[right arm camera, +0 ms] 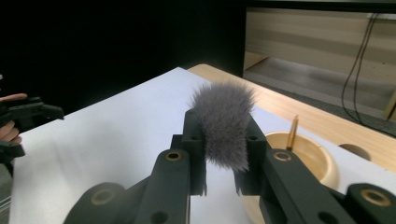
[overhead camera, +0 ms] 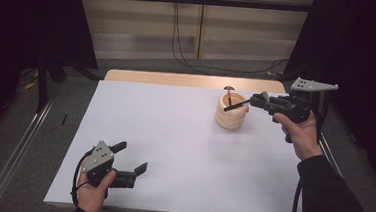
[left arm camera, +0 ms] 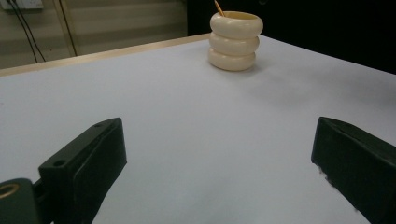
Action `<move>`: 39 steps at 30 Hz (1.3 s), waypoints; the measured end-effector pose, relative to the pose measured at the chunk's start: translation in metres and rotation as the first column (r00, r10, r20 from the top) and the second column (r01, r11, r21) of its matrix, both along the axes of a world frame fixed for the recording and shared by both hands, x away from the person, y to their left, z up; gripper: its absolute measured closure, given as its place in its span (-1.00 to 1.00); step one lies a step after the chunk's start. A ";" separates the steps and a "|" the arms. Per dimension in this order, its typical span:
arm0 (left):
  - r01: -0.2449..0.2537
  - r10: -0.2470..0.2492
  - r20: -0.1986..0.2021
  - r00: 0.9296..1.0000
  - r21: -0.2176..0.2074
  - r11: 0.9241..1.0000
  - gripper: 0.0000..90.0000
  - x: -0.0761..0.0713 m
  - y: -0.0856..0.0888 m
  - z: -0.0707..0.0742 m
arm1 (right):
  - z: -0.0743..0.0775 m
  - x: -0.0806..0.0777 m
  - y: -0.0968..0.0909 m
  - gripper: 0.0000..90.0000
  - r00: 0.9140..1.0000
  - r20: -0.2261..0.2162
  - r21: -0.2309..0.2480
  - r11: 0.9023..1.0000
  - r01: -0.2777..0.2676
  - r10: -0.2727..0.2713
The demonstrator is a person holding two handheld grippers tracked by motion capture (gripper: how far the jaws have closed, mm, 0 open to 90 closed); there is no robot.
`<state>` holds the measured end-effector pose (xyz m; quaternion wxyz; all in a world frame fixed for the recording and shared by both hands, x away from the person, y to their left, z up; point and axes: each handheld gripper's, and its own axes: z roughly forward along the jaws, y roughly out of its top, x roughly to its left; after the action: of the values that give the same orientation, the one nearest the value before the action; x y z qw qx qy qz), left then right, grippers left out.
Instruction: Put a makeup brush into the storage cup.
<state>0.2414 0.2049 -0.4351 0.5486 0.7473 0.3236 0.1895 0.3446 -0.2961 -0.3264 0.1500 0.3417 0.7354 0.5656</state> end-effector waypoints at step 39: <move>0.018 -0.018 -0.001 1.000 0.004 1.000 -0.93 0.002 0.000 0.001 | -0.008 0.052 0.007 0.71 0.983 -0.084 -0.209 0.967 0.144 -0.164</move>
<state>0.2431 0.2050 -0.4346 0.5485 0.7513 0.3170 0.1850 0.3962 -0.2894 -0.3347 0.1904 0.4087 0.7670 0.4566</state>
